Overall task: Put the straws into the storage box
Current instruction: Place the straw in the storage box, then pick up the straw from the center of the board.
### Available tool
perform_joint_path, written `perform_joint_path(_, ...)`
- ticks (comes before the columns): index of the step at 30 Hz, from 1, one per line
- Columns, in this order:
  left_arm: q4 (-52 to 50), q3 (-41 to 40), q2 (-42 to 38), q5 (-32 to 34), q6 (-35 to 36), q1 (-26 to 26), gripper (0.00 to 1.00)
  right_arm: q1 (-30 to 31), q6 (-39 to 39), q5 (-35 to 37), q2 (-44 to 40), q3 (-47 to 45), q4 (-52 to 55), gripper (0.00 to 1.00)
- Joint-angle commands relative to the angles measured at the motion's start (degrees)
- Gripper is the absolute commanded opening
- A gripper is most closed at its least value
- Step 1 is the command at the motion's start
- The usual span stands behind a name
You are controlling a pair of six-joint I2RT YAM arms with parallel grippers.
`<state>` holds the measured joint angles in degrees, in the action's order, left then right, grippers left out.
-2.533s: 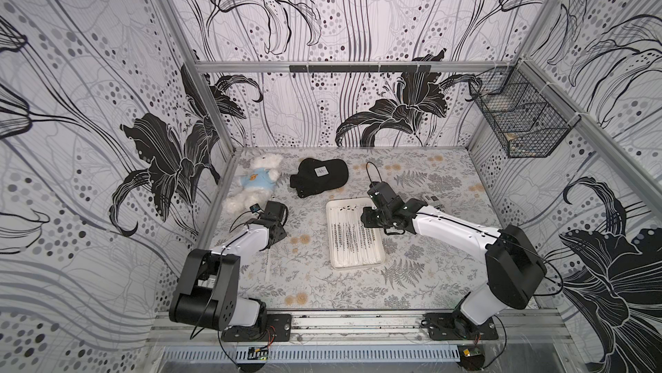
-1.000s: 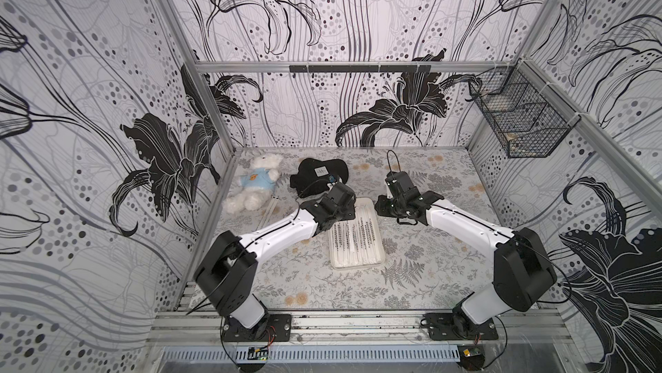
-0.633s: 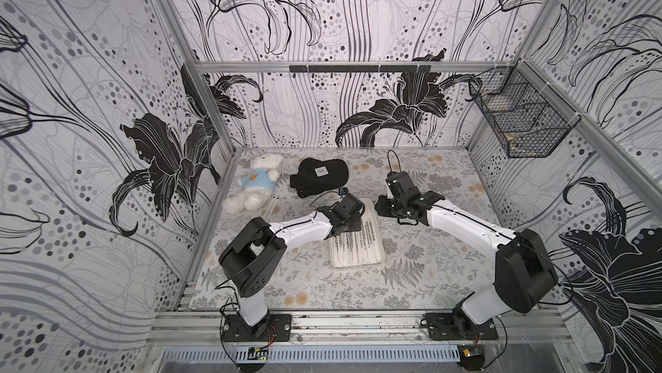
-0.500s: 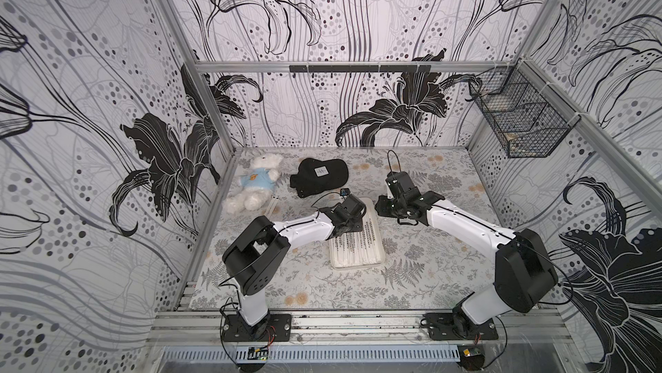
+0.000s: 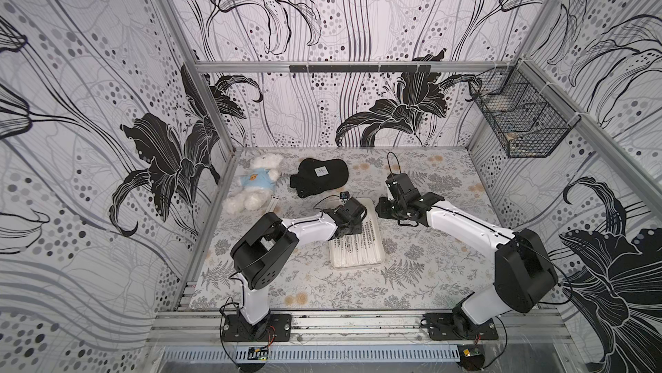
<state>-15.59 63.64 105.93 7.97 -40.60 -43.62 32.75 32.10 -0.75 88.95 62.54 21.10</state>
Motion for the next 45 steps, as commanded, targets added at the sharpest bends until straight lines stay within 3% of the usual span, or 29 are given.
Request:
perform_joint_path(1,-0.90,1.40,-4.15,1.45,0.60,0.02,0.26,0.12,0.62,-0.69,-0.31,-0.59,-0.44,0.33)
perform_joint_path(8,-5.85,-3.49,-14.20,4.50,2.59,4.14,0.36,0.12,0.05,-1.35,0.43,0.03,-0.32,0.33)
perform_joint_path(14,-5.95,-15.64,-25.76,6.77,7.66,19.33,0.54,0.12,0.43,-3.28,1.13,-1.17,-2.74,0.33)
perform_joint_path(17,-5.35,-17.80,-26.17,7.46,9.87,27.44,0.57,0.12,0.35,-4.64,1.88,-1.11,-3.61,0.33)
perform_joint_path(20,-4.55,-18.11,-24.84,7.59,11.14,31.90,0.59,0.12,-0.34,-4.96,1.85,-0.68,-3.55,0.33)
perform_joint_path(26,-3.38,-17.69,-20.89,9.40,12.24,37.20,0.62,0.12,-1.31,-4.87,1.36,-0.45,-3.27,0.33)
perform_joint_path(35,-0.39,-17.64,-18.75,11.37,11.55,40.40,0.64,0.12,-0.92,-5.39,0.72,-1.72,-4.23,0.33)
perform_joint_path(45,4.72,-18.46,-13.80,6.74,9.61,43.59,0.63,0.12,-1.18,-4.89,0.09,-1.46,-3.51,0.33)
